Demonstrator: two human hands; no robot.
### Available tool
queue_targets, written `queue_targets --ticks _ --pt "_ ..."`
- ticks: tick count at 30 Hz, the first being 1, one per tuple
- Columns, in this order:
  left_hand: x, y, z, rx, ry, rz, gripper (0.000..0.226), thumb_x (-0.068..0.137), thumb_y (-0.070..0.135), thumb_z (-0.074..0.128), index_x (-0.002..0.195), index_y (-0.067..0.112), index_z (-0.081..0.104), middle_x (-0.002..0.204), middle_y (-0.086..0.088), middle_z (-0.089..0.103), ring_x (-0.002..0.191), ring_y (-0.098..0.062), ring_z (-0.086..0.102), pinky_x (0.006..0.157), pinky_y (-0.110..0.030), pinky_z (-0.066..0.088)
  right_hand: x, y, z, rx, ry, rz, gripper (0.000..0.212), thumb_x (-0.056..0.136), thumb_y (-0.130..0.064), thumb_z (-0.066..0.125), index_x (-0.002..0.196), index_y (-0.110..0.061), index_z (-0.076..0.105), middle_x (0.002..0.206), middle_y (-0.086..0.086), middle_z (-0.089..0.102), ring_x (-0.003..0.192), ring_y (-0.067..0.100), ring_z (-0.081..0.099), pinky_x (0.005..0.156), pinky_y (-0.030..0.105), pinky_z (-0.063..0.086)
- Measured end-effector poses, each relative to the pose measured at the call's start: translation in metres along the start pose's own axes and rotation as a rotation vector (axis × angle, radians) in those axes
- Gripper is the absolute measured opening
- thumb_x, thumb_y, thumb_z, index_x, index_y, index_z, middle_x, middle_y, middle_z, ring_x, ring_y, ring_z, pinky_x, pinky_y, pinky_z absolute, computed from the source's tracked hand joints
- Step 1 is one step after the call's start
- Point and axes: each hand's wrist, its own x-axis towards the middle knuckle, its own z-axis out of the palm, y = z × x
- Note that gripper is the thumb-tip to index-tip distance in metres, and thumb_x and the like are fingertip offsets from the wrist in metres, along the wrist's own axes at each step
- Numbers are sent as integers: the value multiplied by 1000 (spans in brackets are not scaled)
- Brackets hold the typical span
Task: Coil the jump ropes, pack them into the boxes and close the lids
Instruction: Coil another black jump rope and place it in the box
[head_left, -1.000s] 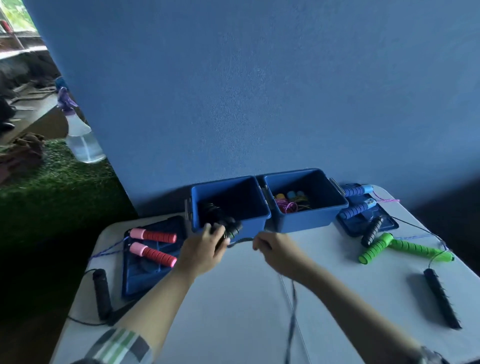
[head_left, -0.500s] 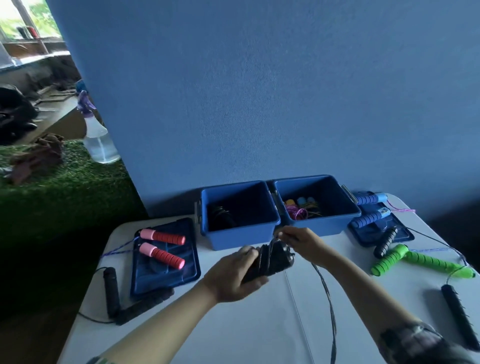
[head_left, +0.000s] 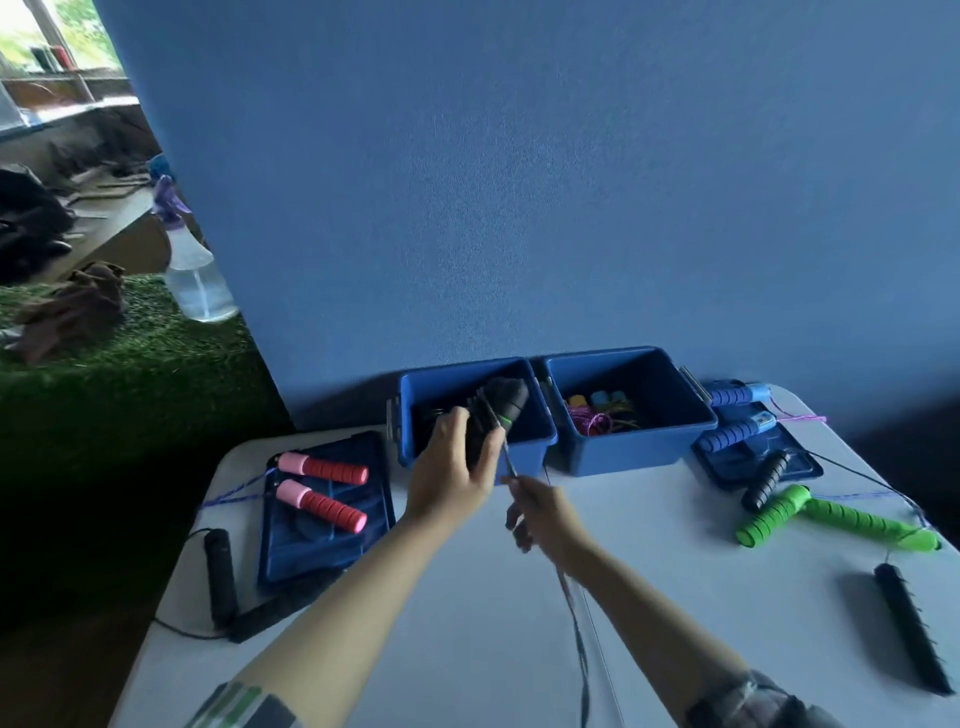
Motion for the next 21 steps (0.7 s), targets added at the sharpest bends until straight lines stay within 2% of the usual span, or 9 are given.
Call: queue_targets --ticks 3,7,9,11,14,18,21 --pt "17 -12 -7 153 108 -97 55 87 60 34 99 8 48 93 -12 58 76 -36 61 55 -37 46 -18 17 13 -172 -29 20 11 100 -21 40 97 -21 50 62 3 58 35 12 47 39 23 39" --pt "32 -35 -22 281 128 -258 51 91 52 49 106 4 48 97 -17 57 78 -40 62 54 -38 41 -37 27 20 -249 52 17 14 96 -19 45 85 -15 52 60 1 51 38 8 39 46 24 34" --pt "28 -52 -26 418 48 -172 52 92 52 46 105 2 49 91 -18 57 67 -40 62 48 -36 42 -44 20 15 -426 68 -110 14 94 -23 49 86 -15 58 63 -3 52 46 5 41 53 26 35" --pt "18 -68 -28 572 -54 -49 56 90 56 38 103 4 52 82 -17 55 54 -36 59 40 -32 42 -51 1 5 -545 29 -217 16 94 -24 50 88 -12 60 65 -4 52 50 6 43 53 21 33" --pt "2 -82 -23 690 -148 101 51 88 56 37 98 10 55 78 -14 53 51 -34 58 39 -29 39 -55 -31 -10 -642 -91 -285 17 94 -22 50 90 -10 62 66 -5 51 53 1 45 53 14 32" --pt "-16 -79 -9 698 -252 270 38 90 46 38 99 17 62 77 -6 57 51 -30 60 38 -30 42 -54 -60 -24 -718 -266 -363 15 93 -20 53 92 -11 65 67 -7 51 57 -2 46 56 9 32" --pt "-31 -71 3 618 -347 460 30 83 36 41 90 18 64 75 0 59 50 -25 61 38 -30 43 -42 -68 -32 -722 -306 -413 14 92 -19 56 90 -10 66 67 -9 54 63 2 45 59 8 33"
